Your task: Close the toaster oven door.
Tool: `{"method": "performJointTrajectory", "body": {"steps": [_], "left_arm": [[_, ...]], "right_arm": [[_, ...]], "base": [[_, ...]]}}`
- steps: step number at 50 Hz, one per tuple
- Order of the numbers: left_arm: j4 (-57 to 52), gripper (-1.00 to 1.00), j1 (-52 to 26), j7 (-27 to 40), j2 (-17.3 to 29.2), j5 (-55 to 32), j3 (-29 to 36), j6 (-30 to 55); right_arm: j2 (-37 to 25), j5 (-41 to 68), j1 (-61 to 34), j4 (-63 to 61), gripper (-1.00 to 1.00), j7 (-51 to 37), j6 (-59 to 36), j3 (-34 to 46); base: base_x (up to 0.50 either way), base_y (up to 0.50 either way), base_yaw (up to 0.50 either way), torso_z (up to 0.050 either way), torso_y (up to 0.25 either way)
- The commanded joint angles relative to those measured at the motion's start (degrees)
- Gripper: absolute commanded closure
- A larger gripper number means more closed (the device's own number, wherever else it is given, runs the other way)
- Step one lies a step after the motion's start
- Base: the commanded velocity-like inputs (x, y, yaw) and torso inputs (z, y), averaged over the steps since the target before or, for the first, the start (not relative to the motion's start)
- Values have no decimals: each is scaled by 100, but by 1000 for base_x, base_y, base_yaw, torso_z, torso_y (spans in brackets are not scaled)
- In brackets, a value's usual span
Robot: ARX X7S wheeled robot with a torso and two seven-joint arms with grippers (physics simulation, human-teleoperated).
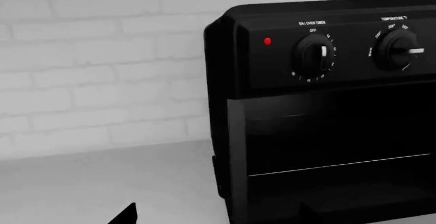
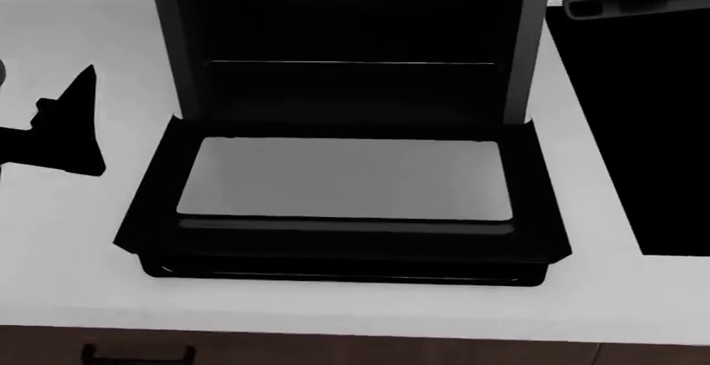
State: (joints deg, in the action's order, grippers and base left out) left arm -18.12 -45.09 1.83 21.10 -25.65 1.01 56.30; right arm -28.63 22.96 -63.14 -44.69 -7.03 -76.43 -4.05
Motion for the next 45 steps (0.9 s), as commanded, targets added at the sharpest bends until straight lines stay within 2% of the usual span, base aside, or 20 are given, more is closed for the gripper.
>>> {"method": "performJointTrajectory", "body": {"steps": [1,12,23,28,31,37,39,45], "left_arm": [[38,-100,-8,4,16,2,28,-40],[-24,-100,-30,22,20,-28,87,15],[88,-100,-19,-10,57,-8,98,-101],[319,-100,-104,-423,488,320,404,-771],[504,-100,-71,-819,1043,806,810,-1511],[631,-100,93,-1337,1792,1630,1558,-2625],[795,-100,118,-1444,1935,1881,1749,-3120],[973,-100,172,-1750,2417,2494,2254,-3850]], "right_arm": [[-13,42,-9,-7,-100,-10,-27,-5],[13,96,54,-45,-100,-6,-4,-172],[21,134,41,-61,-100,-24,-9,-173],[20,141,28,-29,-100,-33,1,-120],[30,107,63,39,-100,-51,102,-39],[70,73,122,173,-100,-53,299,48],[56,101,93,134,-100,-50,234,8],[20,160,25,43,-100,-50,102,-53]], "base": [[355,164,0,0,0],[353,70,0,0,0],[0,0,0,0,0],[0,0,0,0,0],[0,0,0,0,0],[0,0,0,0,0],[0,0,0,0,0],[0,0,0,0,0]]}}
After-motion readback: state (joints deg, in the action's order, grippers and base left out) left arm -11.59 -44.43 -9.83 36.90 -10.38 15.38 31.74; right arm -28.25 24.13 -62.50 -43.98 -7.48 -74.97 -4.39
